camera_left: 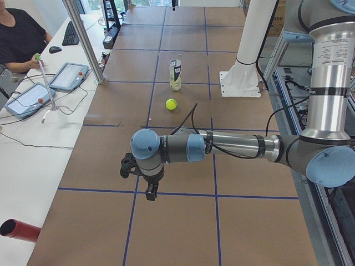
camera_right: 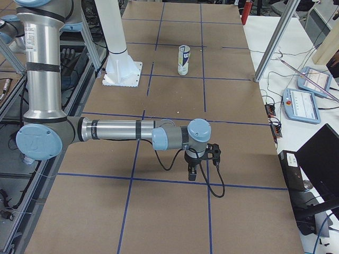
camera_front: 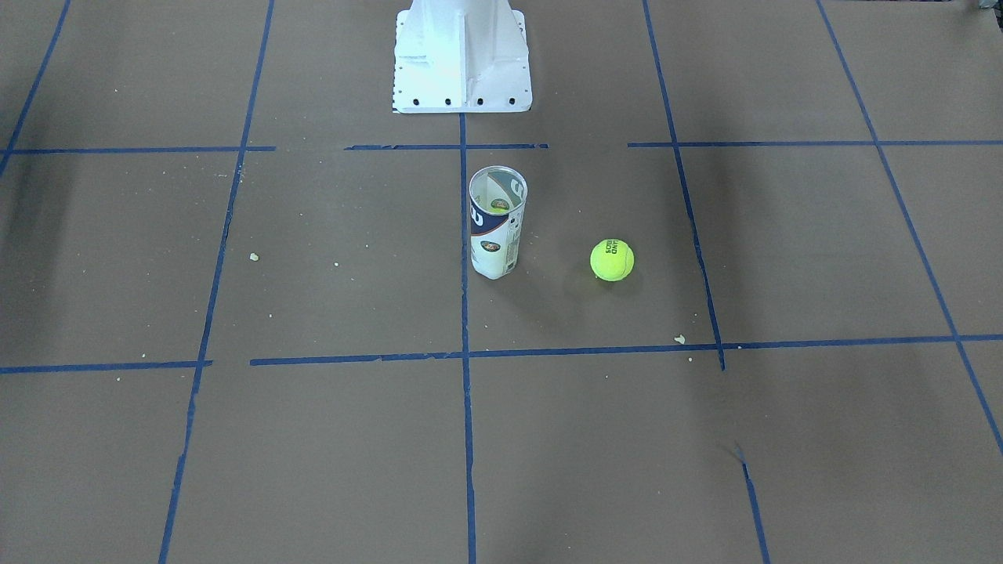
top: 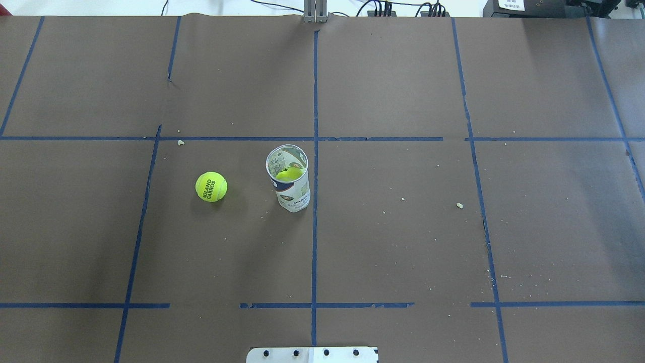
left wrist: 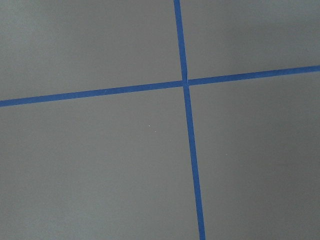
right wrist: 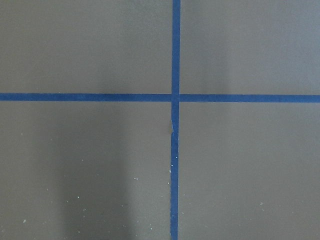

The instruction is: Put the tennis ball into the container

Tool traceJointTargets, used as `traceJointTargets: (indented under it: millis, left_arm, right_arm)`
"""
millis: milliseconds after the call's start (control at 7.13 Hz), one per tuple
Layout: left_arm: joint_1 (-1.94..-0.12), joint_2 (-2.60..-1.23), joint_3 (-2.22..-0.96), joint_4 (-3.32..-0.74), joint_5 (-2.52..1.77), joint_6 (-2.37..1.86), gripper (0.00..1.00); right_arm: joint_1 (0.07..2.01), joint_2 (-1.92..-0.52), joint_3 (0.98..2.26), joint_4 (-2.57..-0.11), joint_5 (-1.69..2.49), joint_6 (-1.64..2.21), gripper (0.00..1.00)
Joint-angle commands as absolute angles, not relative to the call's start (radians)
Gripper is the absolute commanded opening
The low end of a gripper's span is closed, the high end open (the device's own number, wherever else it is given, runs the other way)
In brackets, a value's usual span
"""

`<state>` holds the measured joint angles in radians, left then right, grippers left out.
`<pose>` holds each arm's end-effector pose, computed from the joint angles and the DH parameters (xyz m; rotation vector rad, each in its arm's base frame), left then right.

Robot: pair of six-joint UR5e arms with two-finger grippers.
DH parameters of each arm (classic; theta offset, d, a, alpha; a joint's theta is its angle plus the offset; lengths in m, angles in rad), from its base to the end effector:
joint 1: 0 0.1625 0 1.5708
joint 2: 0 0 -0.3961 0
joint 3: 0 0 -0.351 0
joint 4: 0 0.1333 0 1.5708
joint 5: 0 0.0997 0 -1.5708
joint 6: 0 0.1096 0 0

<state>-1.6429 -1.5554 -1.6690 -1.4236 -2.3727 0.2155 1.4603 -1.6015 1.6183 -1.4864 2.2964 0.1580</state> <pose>-0.0860 -0.4332 0.6120 0.0546 0.8025 0.1098 0.0110 -0.4502 0.6240 -0.0012 -0.7313 0.0086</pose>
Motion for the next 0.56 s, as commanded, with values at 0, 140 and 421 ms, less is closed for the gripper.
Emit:
traceJointTargets:
  millis: [0, 140, 421]
  left_arm:
    - [-1.641, -1.56, -1.667, -1.427, -2.375, 0.215, 1.0]
    - [-1.641, -1.565, -1.667, -1.425, -2.373, 0.215, 1.0]
    - [-1.641, -1.572, -1.667, -1.424, -2.373, 0.213, 1.0]
  right_arm:
    - [1.46, -1.601, 1.618, -1.486, 2.296, 0.158, 1.0]
    - [1.46, -1.601, 1.618, -1.486, 2.296, 0.158, 1.0]
    - [1.46, -1.601, 1.618, -1.486, 2.296, 0.158, 1.0]
